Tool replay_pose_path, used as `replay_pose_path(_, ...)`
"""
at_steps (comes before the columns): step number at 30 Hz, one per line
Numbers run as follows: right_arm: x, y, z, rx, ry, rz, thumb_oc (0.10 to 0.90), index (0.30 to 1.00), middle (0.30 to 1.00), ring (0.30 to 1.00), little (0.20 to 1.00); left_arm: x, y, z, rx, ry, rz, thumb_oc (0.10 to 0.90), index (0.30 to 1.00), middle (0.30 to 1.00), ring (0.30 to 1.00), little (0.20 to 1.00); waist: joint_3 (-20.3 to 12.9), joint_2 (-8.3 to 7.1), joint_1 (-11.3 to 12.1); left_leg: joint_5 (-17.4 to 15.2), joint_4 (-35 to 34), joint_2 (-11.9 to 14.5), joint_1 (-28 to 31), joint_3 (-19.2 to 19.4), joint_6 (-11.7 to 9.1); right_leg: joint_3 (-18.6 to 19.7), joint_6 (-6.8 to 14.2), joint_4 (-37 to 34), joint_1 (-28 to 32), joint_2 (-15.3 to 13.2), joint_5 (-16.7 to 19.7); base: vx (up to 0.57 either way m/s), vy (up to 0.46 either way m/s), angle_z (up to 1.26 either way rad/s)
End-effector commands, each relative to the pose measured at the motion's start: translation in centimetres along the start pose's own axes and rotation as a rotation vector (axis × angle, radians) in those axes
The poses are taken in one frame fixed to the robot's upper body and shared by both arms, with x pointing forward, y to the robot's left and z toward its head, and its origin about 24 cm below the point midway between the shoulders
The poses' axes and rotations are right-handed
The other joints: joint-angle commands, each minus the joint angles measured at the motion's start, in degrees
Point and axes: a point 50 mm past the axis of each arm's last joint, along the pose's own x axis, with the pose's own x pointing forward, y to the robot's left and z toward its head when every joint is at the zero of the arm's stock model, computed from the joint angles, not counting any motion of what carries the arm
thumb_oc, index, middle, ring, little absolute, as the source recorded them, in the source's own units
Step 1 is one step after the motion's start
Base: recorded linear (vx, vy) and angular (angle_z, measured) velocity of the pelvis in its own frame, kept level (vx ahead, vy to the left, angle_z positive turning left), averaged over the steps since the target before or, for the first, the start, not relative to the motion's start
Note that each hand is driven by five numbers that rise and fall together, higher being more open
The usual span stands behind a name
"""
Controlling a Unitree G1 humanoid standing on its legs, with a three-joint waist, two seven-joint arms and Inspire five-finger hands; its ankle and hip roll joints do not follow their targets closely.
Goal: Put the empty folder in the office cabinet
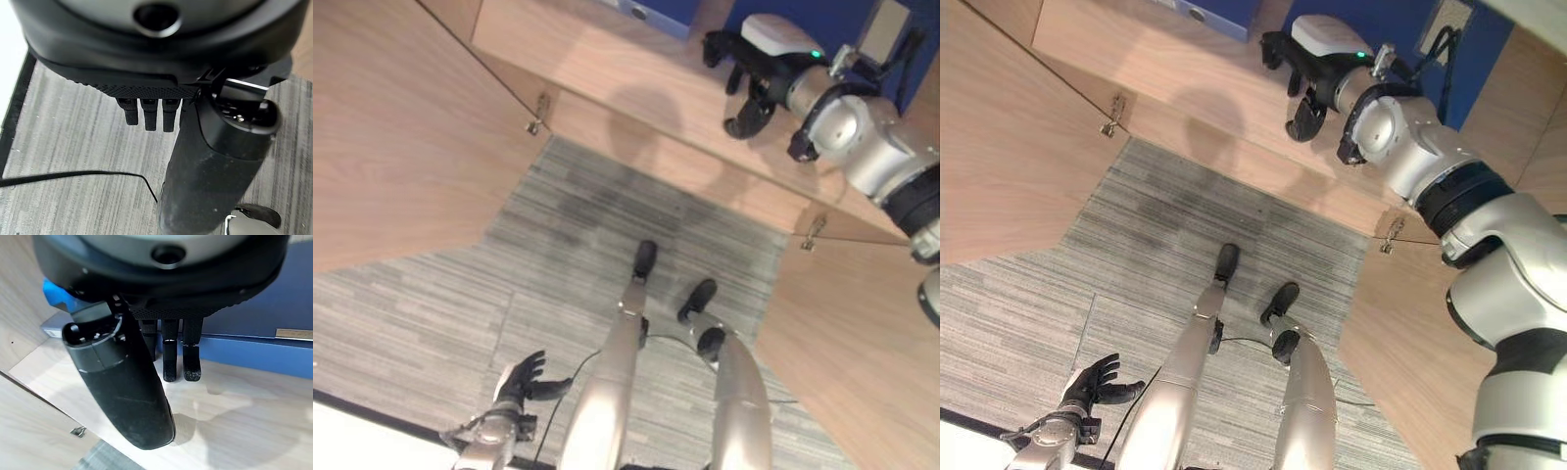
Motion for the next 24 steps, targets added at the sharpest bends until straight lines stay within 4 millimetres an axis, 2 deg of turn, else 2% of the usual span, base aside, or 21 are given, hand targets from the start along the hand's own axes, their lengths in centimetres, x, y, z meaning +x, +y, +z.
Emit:
replay_pose_path(1, -5.5, -4.1, -12.9, -0.283, 0.638, -0.091, 0.8, 0.9, 0.9, 0.9, 0.9, -1.8, 1.2, -4.6, 0.021, 0.147, 0.055, 0.8, 0.9, 0.9, 0.9, 0.9, 0.2, 1.96, -0.9, -6.3, -0.1, 0.4, 2.6, -0.8, 2.3, -0.9, 3.8, -3.5, 3.8, 0.9, 1.5, 0.0, 0.0, 0.0)
replay_pose_path(6, -7.2, -5.9, -14.8, -0.288, 0.753, -0.204, 0.8, 0.9, 0.9, 0.9, 0.9, -1.5, 1.2, -4.2, 0.023, 0.138, 0.065, 0.8, 0.9, 0.9, 0.9, 0.9, 0.2, 2.46, -0.5, -6.2, -0.3, 0.0, 3.3, -1.0, 2.3, -0.6, 3.9, -3.2, 4.2, 0.9, 1.5, -0.01, 0.007, 0.34)
replay_pose_path(11, -6.4, -5.7, -13.9, -0.236, 0.705, -0.235, 0.8, 0.9, 0.9, 0.9, 0.9, -1.3, 1.2, -4.0, 0.02, 0.133, 0.069, 0.8, 0.9, 0.9, 0.9, 0.9, 0.2, 2.15, -0.8, -6.0, -0.7, 0.0, 3.8, -0.9, 2.2, -0.6, 3.9, -3.7, 4.7, 1.1, 1.7, -0.01, 0.0, 0.09)
replay_pose_path(16, -4.2, -2.5, -11.0, -0.154, 0.555, -0.169, 0.8, 0.9, 0.9, 0.9, 0.9, -1.6, 1.3, -4.4, -0.016, 0.143, 0.081, 0.8, 0.9, 0.9, 0.9, 0.9, 0.2, 1.1, -1.5, -5.3, -2.3, 0.4, 5.8, -0.7, 2.1, -0.3, 4.4, -6.0, 6.6, 1.5, 3.0, -0.01, -0.007, -0.09)
replay_pose_path(17, -4.2, -2.5, -11.0, -0.153, 0.555, -0.168, 0.8, 0.9, 0.9, 0.9, 0.9, -1.6, 1.3, -4.5, -0.015, 0.144, 0.082, 0.8, 0.9, 0.9, 0.9, 0.9, 0.2, 1.03, -1.5, -5.2, -2.4, 0.4, 5.9, -0.7, 2.1, -0.3, 4.4, -6.1, 6.6, 1.6, 3.0, -0.01, -0.011, -0.17)
replay_pose_path(19, -2.9, 0.1, -8.5, -0.093, 0.44, -0.109, 0.8, 0.9, 0.9, 0.9, 0.9, -1.6, 1.4, -4.8, -0.036, 0.162, 0.098, 0.8, 0.9, 0.9, 0.9, 0.9, 0.2, 0.56, -1.7, -4.3, -4.8, 0.7, 8.1, -0.5, 1.9, -0.4, 4.7, -8.2, 8.5, 1.9, 3.8, 0.0, -0.023, -0.18)
replay_pose_path(20, -2.9, 0.1, -8.5, -0.092, 0.44, -0.108, 0.8, 0.9, 0.9, 0.9, 0.9, -1.6, 1.4, -4.8, -0.035, 0.163, 0.099, 0.8, 0.9, 0.9, 0.9, 0.9, 0.2, 0.53, -1.7, -4.2, -5.0, 0.8, 8.3, -0.5, 1.9, -0.5, 4.7, -8.3, 8.6, 1.9, 3.8, 0.01, -0.035, -0.12)
replay_pose_path(24, -2.5, 2.4, -6.3, -0.081, 0.335, -0.055, 0.8, 0.9, 0.9, 0.9, 0.9, -1.8, 1.6, -5.6, -0.052, 0.193, 0.114, 0.8, 0.9, 0.9, 0.9, 0.9, 0.2, -0.39, -2.1, -2.5, -8.6, 1.6, 12.3, -0.4, 1.7, -0.4, 5.2, -12.1, 12.5, 2.5, 5.2, 0.02, -0.039, -0.08)
